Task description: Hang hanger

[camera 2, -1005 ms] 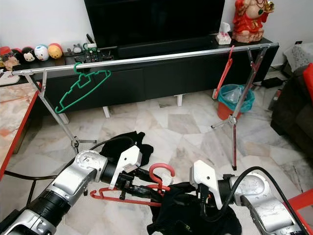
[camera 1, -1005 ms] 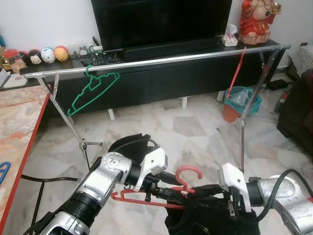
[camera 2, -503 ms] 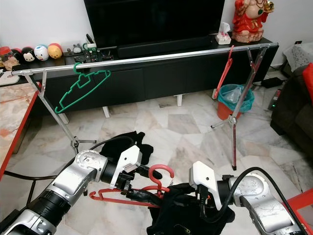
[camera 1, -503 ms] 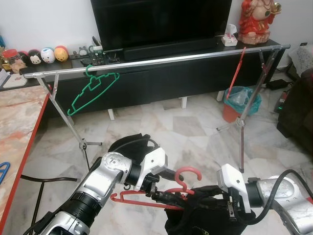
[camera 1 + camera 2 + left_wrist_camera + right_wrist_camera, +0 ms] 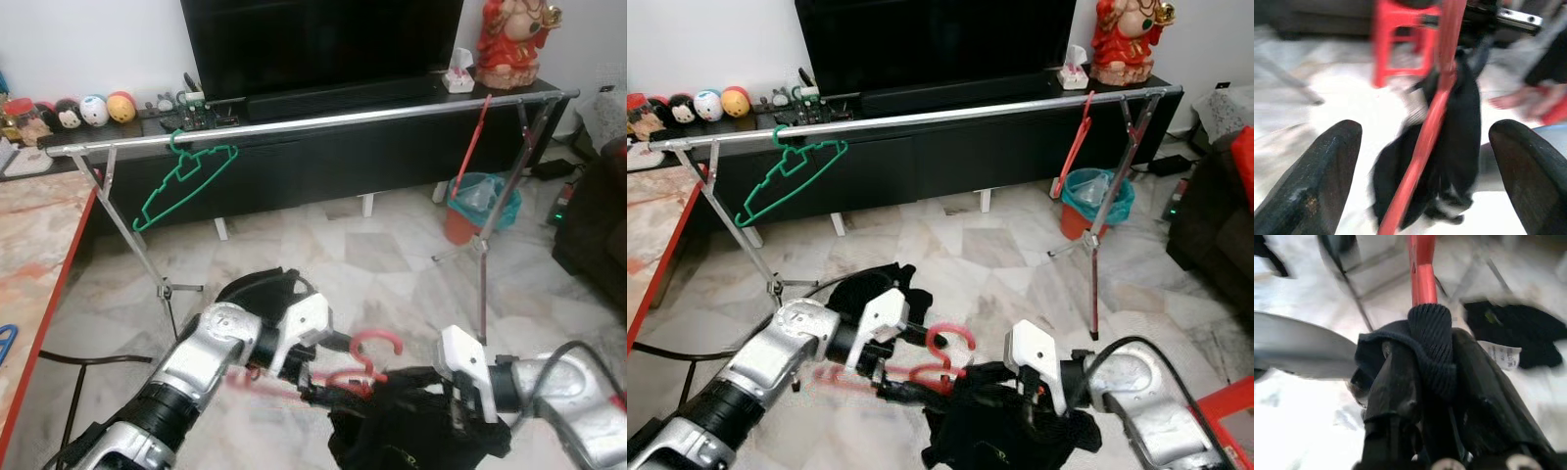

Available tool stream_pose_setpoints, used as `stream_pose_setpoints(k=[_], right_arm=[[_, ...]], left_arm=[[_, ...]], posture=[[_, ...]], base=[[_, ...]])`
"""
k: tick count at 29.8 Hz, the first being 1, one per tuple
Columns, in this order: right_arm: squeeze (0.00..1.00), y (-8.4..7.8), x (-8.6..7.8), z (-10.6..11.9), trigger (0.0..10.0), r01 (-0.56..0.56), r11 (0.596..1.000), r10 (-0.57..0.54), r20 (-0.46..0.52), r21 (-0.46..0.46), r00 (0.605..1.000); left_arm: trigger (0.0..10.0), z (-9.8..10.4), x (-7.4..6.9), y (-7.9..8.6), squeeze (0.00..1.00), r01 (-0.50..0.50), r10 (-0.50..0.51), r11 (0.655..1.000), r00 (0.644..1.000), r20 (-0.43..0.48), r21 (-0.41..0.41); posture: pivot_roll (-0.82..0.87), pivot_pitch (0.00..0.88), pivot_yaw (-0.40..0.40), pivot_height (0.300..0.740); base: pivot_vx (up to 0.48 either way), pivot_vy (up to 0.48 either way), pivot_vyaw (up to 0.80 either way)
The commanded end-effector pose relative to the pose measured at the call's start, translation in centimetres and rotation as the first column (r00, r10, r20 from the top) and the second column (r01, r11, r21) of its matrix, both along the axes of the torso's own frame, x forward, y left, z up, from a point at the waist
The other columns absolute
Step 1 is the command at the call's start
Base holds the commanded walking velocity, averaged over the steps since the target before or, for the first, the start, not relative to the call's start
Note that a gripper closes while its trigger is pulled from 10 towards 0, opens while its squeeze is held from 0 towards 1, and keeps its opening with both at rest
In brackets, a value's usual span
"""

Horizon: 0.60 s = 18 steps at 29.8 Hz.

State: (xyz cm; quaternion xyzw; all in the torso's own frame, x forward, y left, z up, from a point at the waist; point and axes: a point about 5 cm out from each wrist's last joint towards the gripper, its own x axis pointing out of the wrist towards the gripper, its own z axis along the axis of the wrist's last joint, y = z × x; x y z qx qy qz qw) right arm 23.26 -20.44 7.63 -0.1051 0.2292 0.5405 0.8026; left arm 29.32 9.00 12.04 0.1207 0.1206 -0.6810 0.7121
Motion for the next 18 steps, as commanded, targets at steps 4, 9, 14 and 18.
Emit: stream_pose_setpoints(k=[4,9,14,18], right_arm=[[0.0,-0.2,0.4,0.8,0.0,0.024,1.0,-0.024,0.055,0.008,0.998],[0.0,-0.2,0.6,0.8,0.0,0.025,1.0,-0.026,0.069,0.014,0.997],[0.0,-0.7,0.4,0.4,0.0,0.032,0.999,-0.031,0.064,-0.026,0.997],[0.0,-1.2,0.3,0.1,0.0,0.063,0.997,-0.06,0.064,-0.041,0.996]], left_arm=[[10.0,-0.2,0.4,0.1,0.0,-0.028,0.027,0.999,0.999,0.028,0.022],[10.0,-0.8,0.6,0.3,0.0,-0.044,0.043,0.998,0.999,0.028,0.039],[10.0,-2.3,1.3,1.9,0.0,-0.126,0.109,0.976,0.989,0.103,0.175],[10.0,-2.5,2.9,3.5,0.0,-0.322,0.285,0.928,0.937,0.203,0.186]], posture=[[-0.08,0.0,0.041,0.74],[-0.08,0.0,0.041,0.74],[-0.08,0.0,0.039,0.74],[-0.08,0.0,0.038,0.74]], base=[[0.0,0.0,0.0],[0.0,0.0,0.0],[0.0,0.0,0.0],[0.0,0.0,0.0]])
